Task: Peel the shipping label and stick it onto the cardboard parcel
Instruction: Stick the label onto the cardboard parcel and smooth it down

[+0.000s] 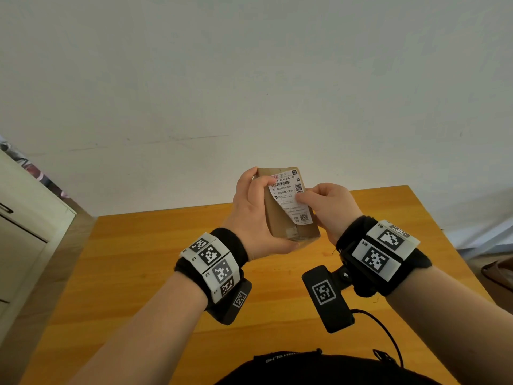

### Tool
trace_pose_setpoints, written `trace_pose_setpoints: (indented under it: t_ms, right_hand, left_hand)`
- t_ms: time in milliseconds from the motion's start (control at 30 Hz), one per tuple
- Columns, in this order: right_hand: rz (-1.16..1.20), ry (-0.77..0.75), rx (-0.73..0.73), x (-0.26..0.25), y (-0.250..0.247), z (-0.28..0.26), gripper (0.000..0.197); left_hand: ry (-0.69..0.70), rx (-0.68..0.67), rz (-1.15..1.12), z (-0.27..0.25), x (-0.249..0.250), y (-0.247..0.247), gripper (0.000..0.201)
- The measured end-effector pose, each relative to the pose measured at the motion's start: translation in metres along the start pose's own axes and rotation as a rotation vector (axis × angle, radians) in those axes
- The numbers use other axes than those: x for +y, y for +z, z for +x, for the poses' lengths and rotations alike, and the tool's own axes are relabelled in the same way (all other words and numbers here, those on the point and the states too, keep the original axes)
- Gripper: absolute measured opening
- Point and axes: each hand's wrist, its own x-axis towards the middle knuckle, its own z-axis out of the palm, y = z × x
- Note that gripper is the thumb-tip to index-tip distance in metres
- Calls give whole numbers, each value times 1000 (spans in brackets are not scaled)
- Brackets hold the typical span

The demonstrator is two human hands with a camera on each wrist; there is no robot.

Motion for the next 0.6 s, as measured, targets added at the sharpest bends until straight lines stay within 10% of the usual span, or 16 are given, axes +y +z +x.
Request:
trace_pose_setpoints:
  t_ms: [600]
  right_hand:
    - [144, 44, -38, 3, 0, 4, 26]
  left_hand:
    - [3, 19, -21, 2, 7, -3, 123]
